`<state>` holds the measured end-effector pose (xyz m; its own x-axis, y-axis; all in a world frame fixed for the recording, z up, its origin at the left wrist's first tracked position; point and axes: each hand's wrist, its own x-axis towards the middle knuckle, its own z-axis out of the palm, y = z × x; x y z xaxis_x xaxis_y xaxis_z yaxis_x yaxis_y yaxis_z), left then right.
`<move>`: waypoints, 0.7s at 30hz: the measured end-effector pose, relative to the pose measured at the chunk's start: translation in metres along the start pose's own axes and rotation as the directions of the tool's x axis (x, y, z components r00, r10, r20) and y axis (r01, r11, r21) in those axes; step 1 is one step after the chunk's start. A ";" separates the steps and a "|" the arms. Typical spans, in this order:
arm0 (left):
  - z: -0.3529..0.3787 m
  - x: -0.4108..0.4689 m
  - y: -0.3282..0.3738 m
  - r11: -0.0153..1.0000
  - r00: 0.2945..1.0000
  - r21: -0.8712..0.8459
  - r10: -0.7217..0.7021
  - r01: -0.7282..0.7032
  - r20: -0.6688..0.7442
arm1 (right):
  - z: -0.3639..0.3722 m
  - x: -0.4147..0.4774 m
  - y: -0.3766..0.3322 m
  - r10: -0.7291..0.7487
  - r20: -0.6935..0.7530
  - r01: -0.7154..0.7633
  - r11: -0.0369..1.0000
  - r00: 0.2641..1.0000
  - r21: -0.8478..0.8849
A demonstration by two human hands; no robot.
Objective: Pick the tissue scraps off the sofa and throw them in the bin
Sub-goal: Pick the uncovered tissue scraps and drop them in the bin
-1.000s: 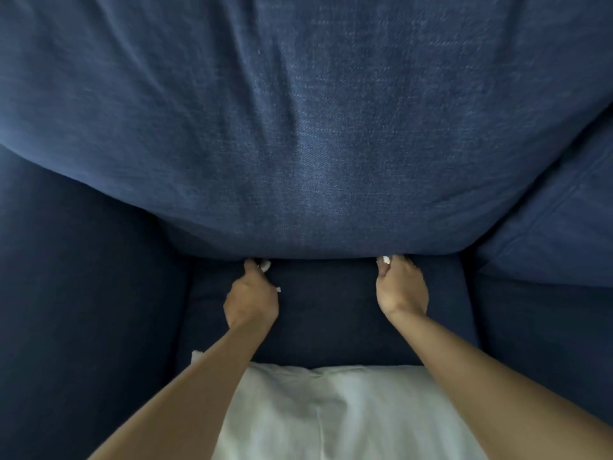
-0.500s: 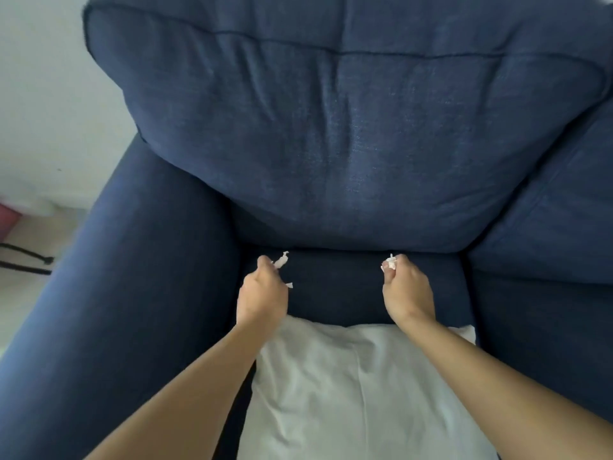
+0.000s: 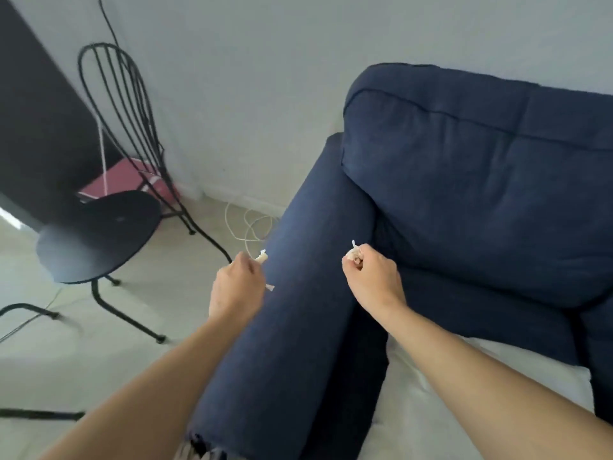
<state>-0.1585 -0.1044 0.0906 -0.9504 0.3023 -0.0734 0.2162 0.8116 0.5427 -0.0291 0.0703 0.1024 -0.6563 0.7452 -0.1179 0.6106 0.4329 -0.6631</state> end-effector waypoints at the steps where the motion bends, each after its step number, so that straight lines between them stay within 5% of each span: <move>1: -0.017 -0.002 -0.026 1.000 1.000 0.009 -0.019 0.019 -0.019 | 0.014 -0.010 -0.020 -0.030 0.033 0.030 1.000 0.999 -0.003; 7: -0.088 -0.033 -0.187 0.982 0.977 0.017 -0.183 0.186 -0.113 | 0.118 -0.080 -0.117 -0.198 0.220 0.210 0.977 0.955 -0.035; 12: -0.108 -0.075 -0.298 0.946 0.942 0.044 -0.313 0.320 -0.122 | 0.208 -0.139 -0.157 -0.308 0.425 0.377 0.922 0.851 -0.087; 21: -0.066 -0.141 -0.405 0.889 0.883 0.054 -0.457 0.454 0.103 | 0.326 -0.211 -0.126 -0.155 0.722 0.469 0.845 0.674 -0.256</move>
<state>-0.1269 -0.5084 -0.0636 -0.9154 -0.0525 -0.3991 -0.2270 0.8861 0.4041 -0.1119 -0.3065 -0.0301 -0.8571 0.0690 -0.5106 0.3222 0.8451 -0.4266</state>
